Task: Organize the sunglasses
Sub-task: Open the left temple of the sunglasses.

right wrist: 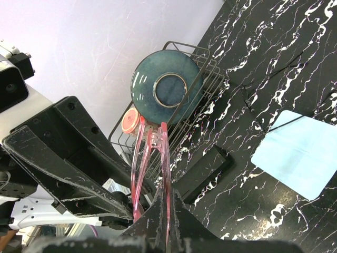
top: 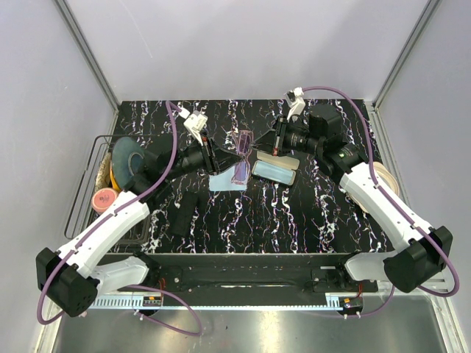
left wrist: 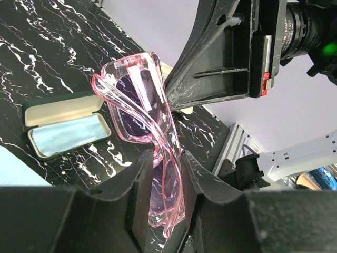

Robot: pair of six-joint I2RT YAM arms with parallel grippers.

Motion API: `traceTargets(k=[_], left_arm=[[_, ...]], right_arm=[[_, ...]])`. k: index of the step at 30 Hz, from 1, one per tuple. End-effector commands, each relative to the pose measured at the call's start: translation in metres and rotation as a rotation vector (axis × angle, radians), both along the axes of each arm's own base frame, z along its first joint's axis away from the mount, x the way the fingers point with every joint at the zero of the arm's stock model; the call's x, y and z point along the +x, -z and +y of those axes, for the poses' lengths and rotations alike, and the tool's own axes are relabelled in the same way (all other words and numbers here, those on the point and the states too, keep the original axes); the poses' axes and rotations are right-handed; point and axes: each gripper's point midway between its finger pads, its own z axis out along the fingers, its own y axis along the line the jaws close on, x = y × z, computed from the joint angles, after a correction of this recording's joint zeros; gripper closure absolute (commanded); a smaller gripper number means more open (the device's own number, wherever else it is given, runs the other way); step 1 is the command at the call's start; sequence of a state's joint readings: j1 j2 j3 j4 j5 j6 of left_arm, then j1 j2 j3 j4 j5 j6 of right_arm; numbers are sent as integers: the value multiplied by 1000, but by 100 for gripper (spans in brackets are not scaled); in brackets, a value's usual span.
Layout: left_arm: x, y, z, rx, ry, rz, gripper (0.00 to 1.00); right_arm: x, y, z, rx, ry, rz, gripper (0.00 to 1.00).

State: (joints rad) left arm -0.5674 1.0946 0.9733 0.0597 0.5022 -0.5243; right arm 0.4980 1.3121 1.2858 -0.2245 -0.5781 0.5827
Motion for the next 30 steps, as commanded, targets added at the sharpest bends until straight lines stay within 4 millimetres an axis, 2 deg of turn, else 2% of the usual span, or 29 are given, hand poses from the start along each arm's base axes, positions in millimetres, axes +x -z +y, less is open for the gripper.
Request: traceTargets(k=[1,5,10,16,18,20,21,22,25,29,30], left_arm=[[6,-8,2,1,-21,-43,71],[7,-7,4,9,-32,-51,80],[3,-3,-6,-17,30,-34,82],[7,5,-15,-27,63,-4,82],[10,6,-14,-17,47,-3,76],[11,8,-10,-4,21,0,62],[14,6,-7,2,-3,-14,51],[15,6,-5,9,-18,-19,48],[16,1,7,34,-80,-42,30],[14,-11,27,46,-171,-93,25],[14,-7,31,61,-189,-87,26]], right_arm=[[-13,-34,5,75,-60,-89,100],[-17,-39,5,83,-72,-101,100],[-21,-38,8,97,-103,-98,100],[-18,-28,9,94,-99,-69,100],[-18,-27,8,92,-87,-66,100],[-16,-26,6,86,-69,-66,100],[-15,-27,5,84,-60,-69,100],[-13,-25,4,78,-45,-65,100],[-10,-23,2,67,-24,-58,100],[-7,-23,3,64,-13,-55,100],[-6,-21,3,60,-12,-51,100]])
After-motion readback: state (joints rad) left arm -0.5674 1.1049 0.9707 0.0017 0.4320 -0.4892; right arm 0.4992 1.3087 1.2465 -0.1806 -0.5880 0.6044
